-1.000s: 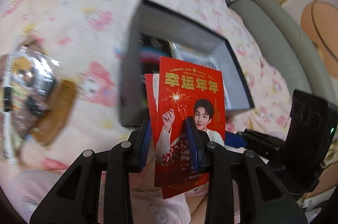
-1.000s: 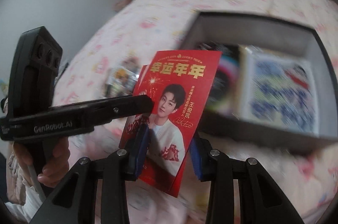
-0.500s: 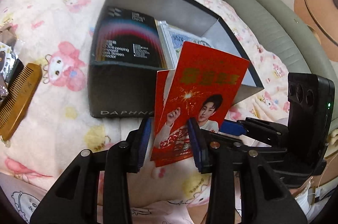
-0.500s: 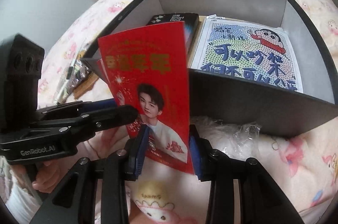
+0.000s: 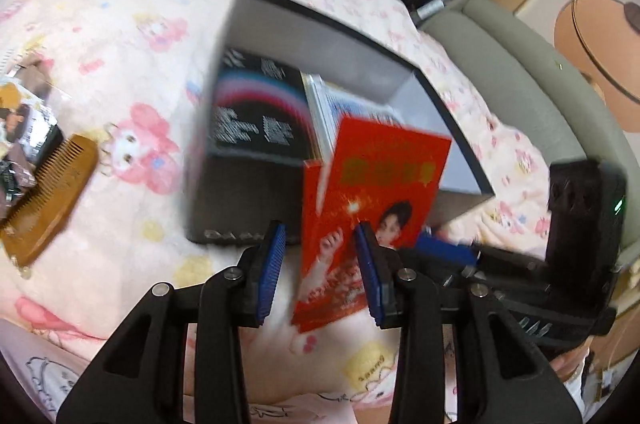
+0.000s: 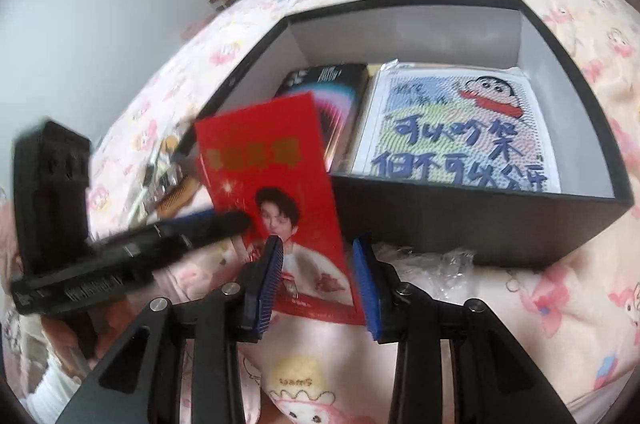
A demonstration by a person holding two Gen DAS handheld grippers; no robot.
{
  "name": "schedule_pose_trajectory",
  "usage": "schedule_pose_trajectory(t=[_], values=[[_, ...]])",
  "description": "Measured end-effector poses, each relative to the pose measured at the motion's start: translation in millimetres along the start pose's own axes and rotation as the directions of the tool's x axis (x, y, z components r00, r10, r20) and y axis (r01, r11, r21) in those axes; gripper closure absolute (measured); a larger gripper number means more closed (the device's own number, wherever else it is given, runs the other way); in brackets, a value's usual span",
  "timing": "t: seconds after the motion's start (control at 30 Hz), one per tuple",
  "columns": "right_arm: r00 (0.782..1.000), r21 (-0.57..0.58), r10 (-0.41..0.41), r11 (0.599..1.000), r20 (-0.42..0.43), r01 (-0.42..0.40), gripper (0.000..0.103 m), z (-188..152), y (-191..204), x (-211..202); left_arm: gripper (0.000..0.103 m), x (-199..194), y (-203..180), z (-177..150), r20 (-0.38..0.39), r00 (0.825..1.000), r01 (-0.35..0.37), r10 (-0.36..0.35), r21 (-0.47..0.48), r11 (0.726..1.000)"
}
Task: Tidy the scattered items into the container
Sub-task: 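Carry the red cards with the left gripper over the black box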
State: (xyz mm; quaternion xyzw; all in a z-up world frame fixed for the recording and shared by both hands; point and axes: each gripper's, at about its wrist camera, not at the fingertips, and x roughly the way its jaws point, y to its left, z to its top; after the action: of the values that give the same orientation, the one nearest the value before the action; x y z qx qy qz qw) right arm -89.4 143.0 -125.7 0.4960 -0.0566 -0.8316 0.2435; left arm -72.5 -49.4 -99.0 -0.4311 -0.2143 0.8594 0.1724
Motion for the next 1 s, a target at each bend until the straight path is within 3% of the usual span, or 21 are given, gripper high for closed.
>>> schedule_pose_trajectory(t=[0.1,0.23,0.47,0.6,0.77,0.87,1.0], values=[[0.999,0.013,-0.018,1.000,-0.039,0.019,0.074,-2.3,-3.7,6.7,0.083,5.6,0.1,-0.5,-0.031,0.999,0.018,-0.018,-0.001,1.000],[0.999,0.050,0.020,0.999,0.034,-0.022,0.074,0.4,-10.6,-8.4,0.083,17.0,-11.3,-6.1,-0.088,0.996,-0.018,0.024,0.067,0.998],[0.993,0.084,0.025,0.996,0.112,-0.034,0.074,3.9,-16.7,-23.2,0.083,29.3,-4.9,-17.4,-0.214,0.977,-0.011,0.019,0.040,0.999],[0.998,0.097,-0.001,0.995,0.069,-0.006,0.074,4.1,-19.0,-16.0,0.083,32.6,-5.8,-23.3,-0.252,0.968,-0.009,0.020,0.044,0.999],[0.999,0.070,-0.021,0.997,0.049,0.017,0.074,3.0,-16.8,-12.8,0.083,16.3,2.6,-16.4,-0.141,0.990,0.012,-0.014,-0.020,1.000],[0.999,0.050,-0.006,0.999,0.040,0.004,0.074,2.9,-15.6,-11.2,0.083,23.9,4.0,-19.8,-0.184,0.983,0.019,-0.025,-0.031,0.999],[1.000,0.057,-0.019,0.998,-0.021,0.020,0.074,0.1,-16.5,-0.3,0.083,39.5,-7.0,-30.1,-0.272,0.962,-0.009,0.018,0.036,0.999]])
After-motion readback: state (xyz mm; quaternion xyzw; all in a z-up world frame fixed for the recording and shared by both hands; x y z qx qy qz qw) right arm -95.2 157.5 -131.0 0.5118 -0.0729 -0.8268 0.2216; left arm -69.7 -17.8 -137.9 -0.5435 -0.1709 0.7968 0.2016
